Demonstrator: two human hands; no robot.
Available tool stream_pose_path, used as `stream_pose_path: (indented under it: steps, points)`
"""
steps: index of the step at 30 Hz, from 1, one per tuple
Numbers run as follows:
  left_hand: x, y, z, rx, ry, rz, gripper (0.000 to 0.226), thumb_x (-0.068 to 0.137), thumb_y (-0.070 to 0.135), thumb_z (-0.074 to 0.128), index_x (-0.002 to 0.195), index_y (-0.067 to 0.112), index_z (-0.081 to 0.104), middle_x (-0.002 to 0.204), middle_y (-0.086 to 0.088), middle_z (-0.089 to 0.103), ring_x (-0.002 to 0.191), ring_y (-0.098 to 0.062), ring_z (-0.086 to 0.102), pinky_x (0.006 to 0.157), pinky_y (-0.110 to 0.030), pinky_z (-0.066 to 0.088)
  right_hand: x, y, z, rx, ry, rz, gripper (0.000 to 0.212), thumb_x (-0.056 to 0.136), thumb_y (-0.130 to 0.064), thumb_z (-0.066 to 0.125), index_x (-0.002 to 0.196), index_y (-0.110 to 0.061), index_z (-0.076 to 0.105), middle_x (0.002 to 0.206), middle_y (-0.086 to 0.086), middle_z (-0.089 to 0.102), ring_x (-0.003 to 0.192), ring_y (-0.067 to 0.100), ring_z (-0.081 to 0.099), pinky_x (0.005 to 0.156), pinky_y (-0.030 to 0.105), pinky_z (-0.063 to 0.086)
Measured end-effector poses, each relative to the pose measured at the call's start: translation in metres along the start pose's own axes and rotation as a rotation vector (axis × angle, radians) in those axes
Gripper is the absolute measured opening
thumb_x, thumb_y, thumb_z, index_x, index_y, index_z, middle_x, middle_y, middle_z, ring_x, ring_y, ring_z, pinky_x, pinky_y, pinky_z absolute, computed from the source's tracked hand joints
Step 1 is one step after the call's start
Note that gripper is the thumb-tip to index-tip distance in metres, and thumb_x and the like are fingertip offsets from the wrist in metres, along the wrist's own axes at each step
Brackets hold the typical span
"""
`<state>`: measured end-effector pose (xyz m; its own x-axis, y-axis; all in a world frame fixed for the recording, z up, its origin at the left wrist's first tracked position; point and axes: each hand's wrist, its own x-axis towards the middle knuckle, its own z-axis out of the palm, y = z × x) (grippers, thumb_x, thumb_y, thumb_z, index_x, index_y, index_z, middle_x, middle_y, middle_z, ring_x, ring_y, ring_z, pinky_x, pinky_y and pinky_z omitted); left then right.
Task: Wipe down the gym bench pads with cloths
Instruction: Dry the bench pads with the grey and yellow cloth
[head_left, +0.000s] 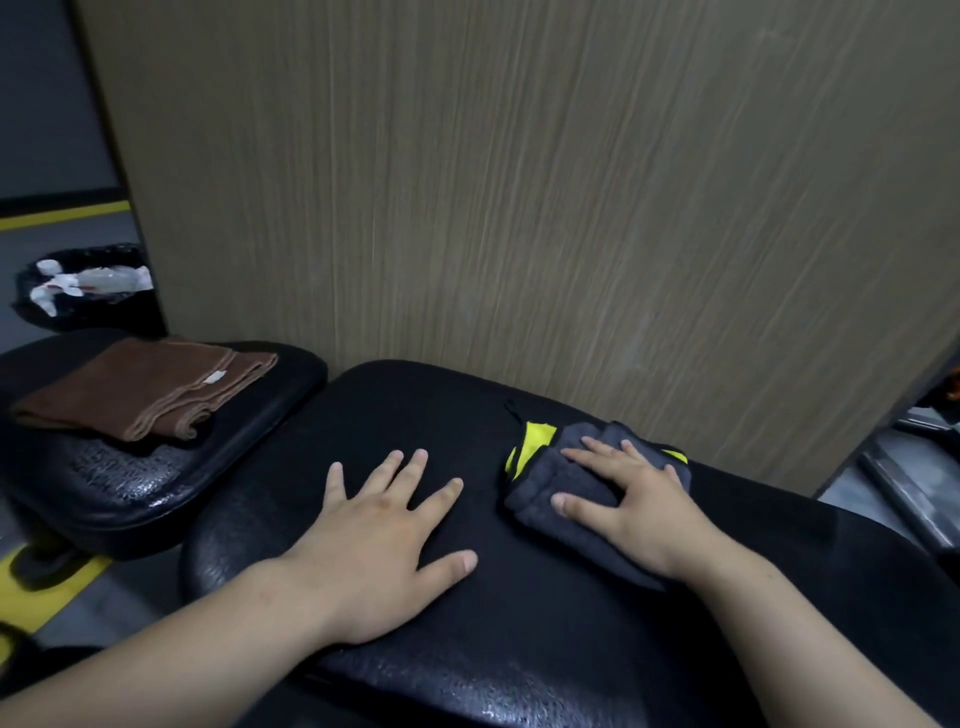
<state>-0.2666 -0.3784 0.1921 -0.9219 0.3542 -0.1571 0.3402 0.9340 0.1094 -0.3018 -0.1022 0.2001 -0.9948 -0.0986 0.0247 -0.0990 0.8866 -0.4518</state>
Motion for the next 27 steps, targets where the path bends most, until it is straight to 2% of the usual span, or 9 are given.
stream_pose_path:
  steps: [3, 7, 12, 19, 22, 27]
  points:
    - [0.000, -0.001, 0.003, 0.014, 0.000, 0.001, 0.092, 0.074, 0.086, 0.002, 0.154, 0.042, -0.007, 0.165, 0.000, -0.017, 0.150, -0.019, -0.020, 0.118, -0.062, -0.006, 0.024, 0.005, 0.000, 0.007, 0.053, 0.051, 0.060, 0.077, -0.069, 0.061, 0.134, -0.054, 0.047, 0.155, -0.024, 0.030, 0.151, 0.013, 0.009, 0.118, 0.056, 0.001]
    - [0.001, -0.003, 0.007, 0.020, 0.013, 0.004, 0.079, 0.088, 0.078, 0.014, 0.155, 0.041, -0.006, 0.165, 0.000, -0.018, 0.150, -0.019, -0.022, 0.117, -0.063, -0.007, 0.042, 0.005, -0.001, -0.008, 0.075, 0.090, 0.062, 0.078, -0.070, 0.059, 0.136, -0.051, 0.048, 0.155, -0.022, 0.032, 0.150, 0.015, 0.013, 0.118, 0.057, 0.004]
    - [0.000, -0.004, 0.007, 0.013, 0.006, 0.007, 0.082, 0.083, 0.078, 0.010, 0.155, 0.041, -0.005, 0.165, 0.000, -0.017, 0.150, -0.018, -0.022, 0.117, -0.063, -0.008, 0.038, 0.003, -0.002, -0.043, 0.049, 0.071, 0.057, 0.082, -0.069, 0.054, 0.137, -0.054, 0.044, 0.156, -0.021, 0.030, 0.151, 0.016, 0.012, 0.117, 0.058, 0.003]
    - [-0.001, -0.002, 0.003, 0.020, 0.013, 0.004, 0.085, 0.080, 0.079, 0.008, 0.155, 0.042, -0.003, 0.166, 0.000, -0.013, 0.151, -0.018, -0.015, 0.118, -0.063, -0.002, -0.007, -0.014, 0.001, -0.082, -0.050, -0.036, 0.057, 0.085, -0.066, 0.054, 0.139, -0.054, 0.040, 0.156, -0.027, 0.025, 0.151, 0.012, 0.007, 0.119, 0.056, 0.001]
    - [0.000, -0.003, 0.004, 0.020, 0.020, 0.006, 0.078, 0.087, 0.076, 0.013, 0.155, 0.042, -0.001, 0.166, 0.001, -0.011, 0.152, -0.018, -0.013, 0.118, -0.063, 0.000, -0.038, -0.024, 0.002, -0.090, -0.096, -0.078, 0.058, 0.084, -0.068, 0.054, 0.139, -0.056, 0.039, 0.157, -0.029, 0.021, 0.151, 0.009, 0.003, 0.120, 0.055, 0.000]
    - [0.003, -0.003, 0.005, 0.026, 0.044, 0.009, 0.062, 0.099, 0.059, 0.018, 0.156, 0.041, 0.001, 0.167, -0.001, -0.008, 0.152, -0.021, -0.010, 0.118, -0.064, 0.003, -0.096, -0.041, 0.008, -0.120, -0.174, -0.139, 0.073, 0.073, -0.083, 0.037, 0.142, -0.061, 0.028, 0.157, -0.035, 0.009, 0.149, 0.004, -0.010, 0.120, 0.050, -0.006]
